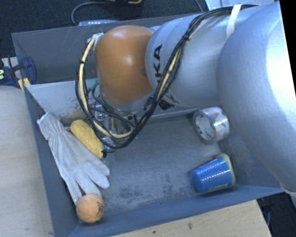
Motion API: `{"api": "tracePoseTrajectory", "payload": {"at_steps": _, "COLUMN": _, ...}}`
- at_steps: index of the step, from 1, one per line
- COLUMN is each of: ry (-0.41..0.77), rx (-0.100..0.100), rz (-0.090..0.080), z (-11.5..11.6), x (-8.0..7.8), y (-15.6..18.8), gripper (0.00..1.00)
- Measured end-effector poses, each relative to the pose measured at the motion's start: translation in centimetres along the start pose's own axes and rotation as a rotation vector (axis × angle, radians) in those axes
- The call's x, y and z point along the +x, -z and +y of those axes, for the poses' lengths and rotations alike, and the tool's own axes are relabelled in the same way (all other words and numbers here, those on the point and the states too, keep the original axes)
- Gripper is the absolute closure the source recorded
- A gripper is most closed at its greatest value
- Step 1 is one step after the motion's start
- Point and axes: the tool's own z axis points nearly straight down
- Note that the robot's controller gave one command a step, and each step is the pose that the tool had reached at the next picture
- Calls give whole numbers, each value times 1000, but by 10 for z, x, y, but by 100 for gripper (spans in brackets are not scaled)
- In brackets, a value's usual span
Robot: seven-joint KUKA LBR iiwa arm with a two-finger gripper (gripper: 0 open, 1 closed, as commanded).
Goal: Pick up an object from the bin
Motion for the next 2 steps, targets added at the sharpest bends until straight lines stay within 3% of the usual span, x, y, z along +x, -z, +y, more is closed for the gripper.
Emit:
{"api": "tracePoseTrajectory", "payload": {"at_steps": 1, "ry": -3, "rx": -1, "rz": -6, "z": -1, "x": -1, "y": 5, "gripper": 0}}
{"api": "tracePoseTrajectory", "payload": {"at_steps": 2, "ry": -52, "rx": -2, "rz": -7, "z": -21, "x": -1, "y": -32, "gripper": 0}}
